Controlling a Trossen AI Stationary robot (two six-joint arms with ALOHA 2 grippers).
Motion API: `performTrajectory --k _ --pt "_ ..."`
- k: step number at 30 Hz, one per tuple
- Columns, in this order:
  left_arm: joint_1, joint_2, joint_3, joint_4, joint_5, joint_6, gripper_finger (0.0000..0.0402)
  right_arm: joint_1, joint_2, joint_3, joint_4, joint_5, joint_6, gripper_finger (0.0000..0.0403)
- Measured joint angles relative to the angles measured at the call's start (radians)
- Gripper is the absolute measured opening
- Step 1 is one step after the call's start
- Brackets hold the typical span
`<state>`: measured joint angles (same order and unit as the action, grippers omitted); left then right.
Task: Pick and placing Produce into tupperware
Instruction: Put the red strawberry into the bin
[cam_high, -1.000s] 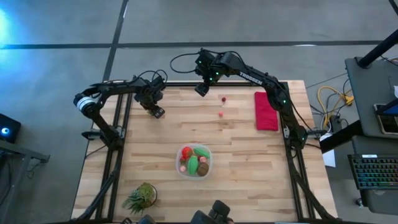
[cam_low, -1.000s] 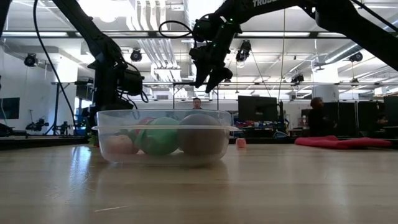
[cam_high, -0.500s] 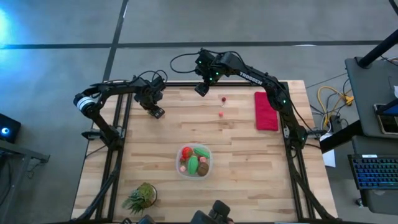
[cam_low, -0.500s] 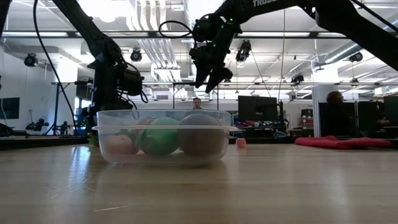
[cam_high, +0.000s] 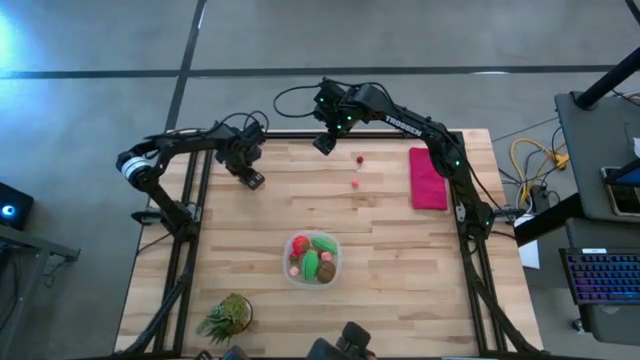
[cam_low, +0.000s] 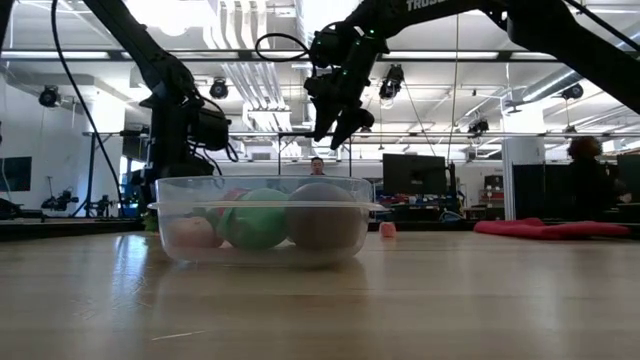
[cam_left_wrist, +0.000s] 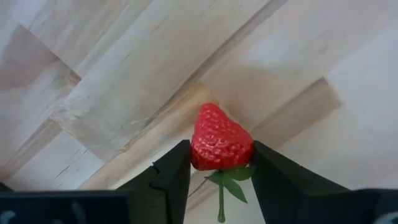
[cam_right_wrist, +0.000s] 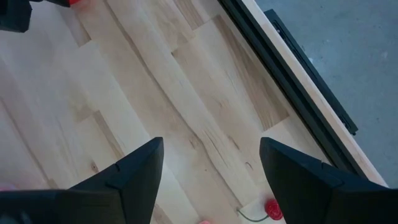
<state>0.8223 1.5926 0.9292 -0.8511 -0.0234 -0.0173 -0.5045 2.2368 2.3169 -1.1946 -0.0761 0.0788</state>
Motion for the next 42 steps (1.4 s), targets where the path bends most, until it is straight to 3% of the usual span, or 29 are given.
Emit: performTrajectory --k 5,10,13,22,30,42 --pt "-0.008 -0.066 0.021 -0.002 0.105 0.004 0.0139 -0.003 -0.006 0.000 -0.009 0.002 0.002 0.0258" --pt "-0.033 -0.177 0.039 0.011 0.358 0.107 0.0139 -0.019 -0.049 0.000 -0.048 0.052 -0.016 0.0258" --pt "-0.075 -0.232 0.031 0.034 0.443 0.167 0.0140 -0.037 -0.084 0.000 -0.077 0.084 -0.024 0.0258" --pt "-0.346 -0.243 0.024 0.075 0.451 0.216 0.0140 -0.079 -0.203 -0.002 -0.117 0.106 -0.037 0.0258" --pt "-0.560 -0.155 0.024 0.304 0.445 -0.010 0.0141 -0.095 -0.291 -0.037 -0.194 0.162 -0.101 0.0258" --pt "-0.840 -0.081 0.040 0.414 0.390 -0.302 0.0141 -0.105 -0.402 -0.189 -0.201 0.208 -0.127 0.0258"
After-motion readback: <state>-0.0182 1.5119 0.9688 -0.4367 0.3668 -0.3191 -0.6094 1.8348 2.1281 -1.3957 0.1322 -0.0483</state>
